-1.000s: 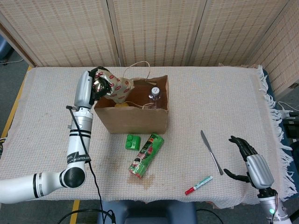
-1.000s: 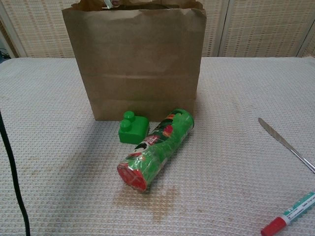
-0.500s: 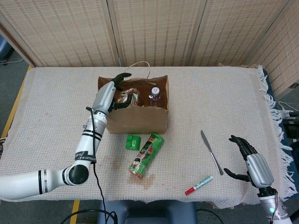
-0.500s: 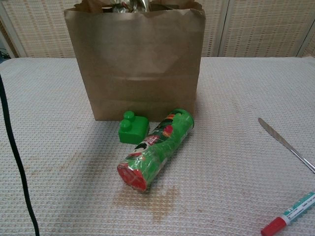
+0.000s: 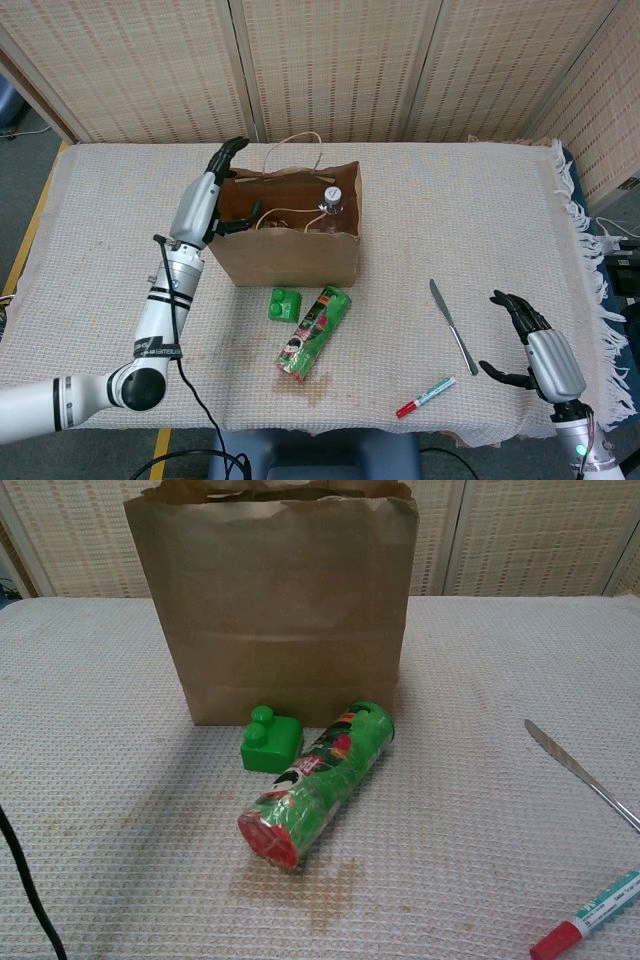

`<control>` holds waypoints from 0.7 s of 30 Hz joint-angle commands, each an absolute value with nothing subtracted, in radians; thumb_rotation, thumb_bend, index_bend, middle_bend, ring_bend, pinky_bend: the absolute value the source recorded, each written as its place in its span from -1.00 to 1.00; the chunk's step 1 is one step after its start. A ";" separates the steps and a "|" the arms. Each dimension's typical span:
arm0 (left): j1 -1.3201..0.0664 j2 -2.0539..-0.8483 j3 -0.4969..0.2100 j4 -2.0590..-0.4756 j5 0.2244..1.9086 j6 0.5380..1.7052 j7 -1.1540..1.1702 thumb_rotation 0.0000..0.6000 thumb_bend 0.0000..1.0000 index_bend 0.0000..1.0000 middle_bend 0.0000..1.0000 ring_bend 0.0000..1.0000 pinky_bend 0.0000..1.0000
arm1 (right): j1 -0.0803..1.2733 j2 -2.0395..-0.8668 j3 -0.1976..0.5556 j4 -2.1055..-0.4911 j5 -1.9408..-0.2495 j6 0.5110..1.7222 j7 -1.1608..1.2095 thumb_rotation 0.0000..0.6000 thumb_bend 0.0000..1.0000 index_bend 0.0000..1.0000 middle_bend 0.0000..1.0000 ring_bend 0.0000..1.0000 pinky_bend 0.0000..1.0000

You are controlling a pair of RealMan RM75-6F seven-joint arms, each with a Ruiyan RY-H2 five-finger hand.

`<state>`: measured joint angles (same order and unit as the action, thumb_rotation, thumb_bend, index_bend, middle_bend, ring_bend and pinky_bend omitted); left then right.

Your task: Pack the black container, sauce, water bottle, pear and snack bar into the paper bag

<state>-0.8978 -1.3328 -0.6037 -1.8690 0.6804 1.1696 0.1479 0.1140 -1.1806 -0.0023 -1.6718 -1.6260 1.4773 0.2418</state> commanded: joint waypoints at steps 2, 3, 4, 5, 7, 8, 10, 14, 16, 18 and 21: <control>-0.745 -1.197 -0.507 -1.976 0.857 1.265 0.142 1.00 -0.19 -0.83 -1.00 -0.95 -0.59 | 0.113 -1.181 -0.004 -1.665 -1.633 1.480 0.232 1.00 -0.87 -0.92 -0.70 -0.87 -0.61; -0.699 -1.160 -0.462 -1.988 0.915 1.285 0.151 1.00 -0.19 -0.83 -1.00 -0.95 -0.59 | 0.113 -1.182 -0.006 -1.661 -1.638 1.482 0.224 1.00 -0.87 -0.91 -0.70 -0.87 -0.61; -0.664 -1.136 -0.426 -1.992 0.964 1.302 0.153 1.00 -0.19 -0.83 -0.99 -0.94 -0.60 | 0.113 -1.183 -0.007 -1.658 -1.642 1.484 0.220 1.00 -0.87 -0.89 -0.70 -0.87 -0.61; -0.628 -1.114 -0.388 -1.993 1.012 1.318 0.152 1.00 -0.19 -0.83 -0.98 -0.94 -0.61 | 0.113 -1.184 -0.008 -1.656 -1.647 1.485 0.214 1.00 -0.87 -0.88 -0.70 -0.87 -0.61; -0.552 -1.082 -0.310 -1.984 1.108 1.360 0.138 1.00 -0.20 -0.83 -0.97 -0.94 -0.63 | 0.112 -1.187 -0.012 -1.651 -1.655 1.487 0.202 1.00 -0.87 -0.86 -0.70 -0.87 -0.61; -0.514 -1.071 -0.272 -1.976 1.141 1.381 0.129 1.00 -0.21 -0.83 -0.98 -0.94 -0.65 | 0.112 -1.188 -0.013 -1.647 -1.659 1.487 0.191 1.00 -0.87 -0.86 -0.70 -0.87 -0.61; -0.443 -1.059 -0.207 -1.955 1.200 1.424 0.093 1.00 -0.22 -0.85 -0.99 -0.95 -0.68 | 0.113 -1.190 -0.016 -1.640 -1.663 1.484 0.167 1.00 -0.87 -0.87 -0.70 -0.88 -0.63; -0.343 -1.059 -0.113 -1.871 1.290 1.490 0.066 1.00 -0.25 -0.94 -1.00 -1.00 -0.77 | 0.112 -1.192 -0.020 -1.630 -1.666 1.478 0.115 1.00 -0.87 -0.97 -0.72 -0.96 -0.71; -0.294 -1.071 -0.069 -1.812 1.341 1.533 0.067 1.00 -0.26 -0.99 -1.00 -1.00 -0.82 | 0.112 -1.196 -0.020 -1.623 -1.666 1.477 0.081 1.00 -0.87 -1.00 -0.77 -0.99 -0.75; -0.252 -1.091 -0.035 -1.756 1.384 1.577 0.062 1.00 -0.27 -1.00 -1.00 -1.00 -0.87 | 0.111 -1.202 -0.017 -1.613 -1.670 1.482 0.047 1.00 -0.87 -1.00 -0.83 -1.00 -0.78; -0.181 -1.143 0.004 -1.630 1.442 1.658 0.052 1.00 -0.27 -1.00 -1.00 -1.00 -0.89 | 0.110 -1.219 -0.014 -1.591 -1.683 1.494 -0.017 1.00 -0.87 -1.00 -0.88 -1.00 -0.80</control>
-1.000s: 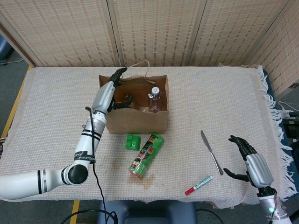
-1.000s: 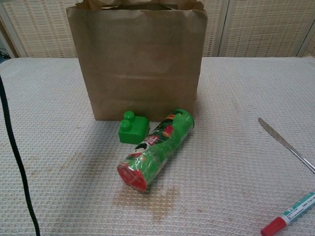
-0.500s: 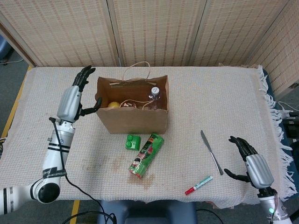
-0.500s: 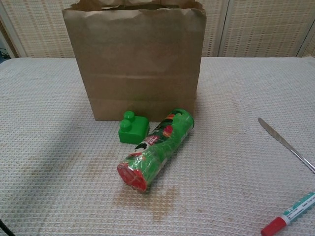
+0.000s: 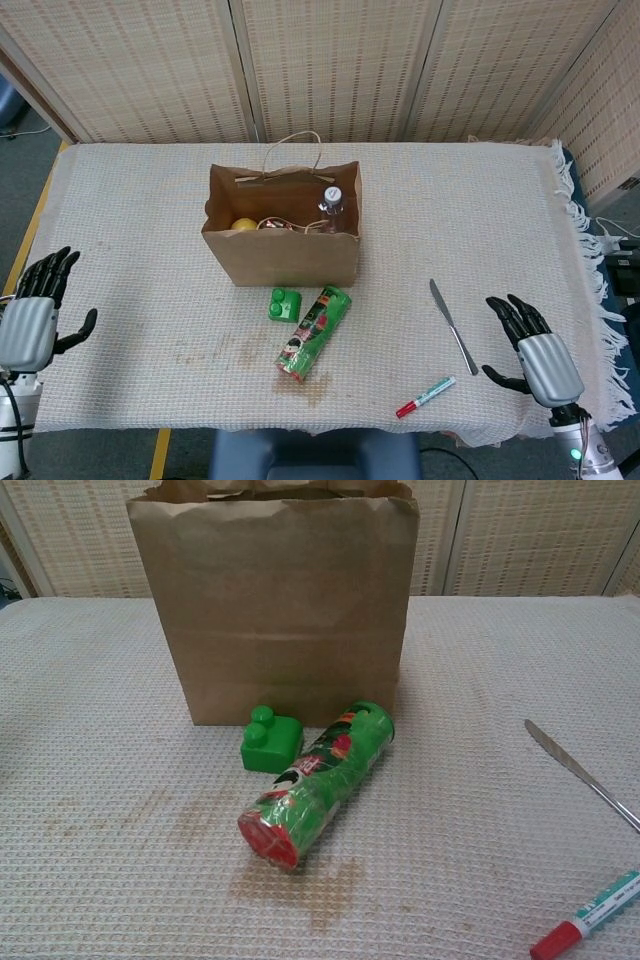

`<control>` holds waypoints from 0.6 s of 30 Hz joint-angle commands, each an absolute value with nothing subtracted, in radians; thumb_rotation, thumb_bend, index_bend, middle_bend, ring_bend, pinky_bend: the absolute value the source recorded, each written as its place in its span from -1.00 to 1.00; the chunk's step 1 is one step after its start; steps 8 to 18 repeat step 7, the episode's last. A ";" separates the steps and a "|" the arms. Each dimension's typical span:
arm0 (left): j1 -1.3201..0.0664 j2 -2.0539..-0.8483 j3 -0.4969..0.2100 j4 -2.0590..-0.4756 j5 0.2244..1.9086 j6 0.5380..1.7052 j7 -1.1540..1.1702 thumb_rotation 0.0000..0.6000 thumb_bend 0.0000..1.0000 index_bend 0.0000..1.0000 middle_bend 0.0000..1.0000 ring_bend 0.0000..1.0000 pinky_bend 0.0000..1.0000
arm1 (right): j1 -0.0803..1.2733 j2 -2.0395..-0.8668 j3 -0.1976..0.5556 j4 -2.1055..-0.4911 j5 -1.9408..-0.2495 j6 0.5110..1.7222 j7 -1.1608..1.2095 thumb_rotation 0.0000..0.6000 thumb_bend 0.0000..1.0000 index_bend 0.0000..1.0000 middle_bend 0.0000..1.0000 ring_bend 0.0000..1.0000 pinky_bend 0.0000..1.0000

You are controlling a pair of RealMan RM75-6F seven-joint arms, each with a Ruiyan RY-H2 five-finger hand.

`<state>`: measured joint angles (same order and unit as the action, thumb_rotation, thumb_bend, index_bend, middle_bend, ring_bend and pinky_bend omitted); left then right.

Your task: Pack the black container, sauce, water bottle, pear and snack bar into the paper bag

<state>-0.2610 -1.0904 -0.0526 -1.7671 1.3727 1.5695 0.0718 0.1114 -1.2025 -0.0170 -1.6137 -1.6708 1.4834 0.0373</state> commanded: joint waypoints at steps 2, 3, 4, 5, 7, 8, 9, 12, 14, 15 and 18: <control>-0.156 -1.159 0.024 -1.577 1.464 1.668 0.036 1.00 -0.27 -1.00 -1.00 -1.00 -0.90 | 0.108 -1.228 -0.015 -1.585 -1.688 1.496 -0.043 1.00 -0.87 -1.00 -0.89 -1.00 -0.81; -0.150 -1.163 0.027 -1.561 1.469 1.668 0.027 1.00 -0.27 -1.00 -1.00 -1.00 -0.90 | 0.108 -1.230 -0.016 -1.586 -1.688 1.495 -0.045 1.00 -0.87 -1.00 -0.89 -1.00 -0.81; -0.146 -1.166 0.028 -1.551 1.472 1.664 0.015 1.00 -0.27 -1.00 -1.00 -1.00 -0.90 | 0.108 -1.231 -0.017 -1.587 -1.687 1.494 -0.049 1.00 -0.87 -1.00 -0.89 -1.00 -0.81; -0.144 -1.167 0.028 -1.545 1.474 1.656 -0.002 1.00 -0.27 -1.00 -1.00 -1.00 -0.90 | 0.108 -1.233 -0.016 -1.584 -1.687 1.494 -0.057 1.00 -0.87 -1.00 -0.89 -1.00 -0.81; -0.142 -1.168 0.026 -1.538 1.476 1.644 -0.018 1.00 -0.27 -1.00 -1.00 -1.00 -0.90 | 0.108 -1.235 -0.016 -1.584 -1.685 1.494 -0.061 1.00 -0.87 -1.00 -0.89 -1.00 -0.81; -0.142 -1.168 0.026 -1.538 1.476 1.644 -0.018 1.00 -0.27 -1.00 -1.00 -1.00 -0.90 | 0.108 -1.235 -0.016 -1.584 -1.685 1.494 -0.061 1.00 -0.87 -1.00 -0.89 -1.00 -0.81; -0.142 -1.168 0.026 -1.538 1.476 1.644 -0.018 1.00 -0.27 -1.00 -1.00 -1.00 -0.90 | 0.108 -1.235 -0.016 -1.584 -1.685 1.494 -0.061 1.00 -0.87 -1.00 -0.89 -1.00 -0.81; -0.142 -1.168 0.026 -1.538 1.476 1.644 -0.018 1.00 -0.27 -1.00 -1.00 -1.00 -0.90 | 0.108 -1.235 -0.016 -1.584 -1.685 1.494 -0.061 1.00 -0.87 -1.00 -0.89 -1.00 -0.81; -0.142 -1.168 0.026 -1.538 1.476 1.644 -0.018 1.00 -0.27 -1.00 -1.00 -1.00 -0.90 | 0.108 -1.235 -0.016 -1.584 -1.685 1.494 -0.061 1.00 -0.87 -1.00 -0.89 -1.00 -0.81; -0.142 -1.168 0.026 -1.538 1.476 1.644 -0.018 1.00 -0.27 -1.00 -1.00 -1.00 -0.90 | 0.108 -1.235 -0.016 -1.584 -1.685 1.494 -0.061 1.00 -0.87 -1.00 -0.89 -1.00 -0.81; -0.142 -1.168 0.026 -1.538 1.476 1.644 -0.018 1.00 -0.27 -1.00 -1.00 -1.00 -0.90 | 0.108 -1.235 -0.016 -1.584 -1.685 1.494 -0.061 1.00 -0.87 -1.00 -0.89 -1.00 -0.81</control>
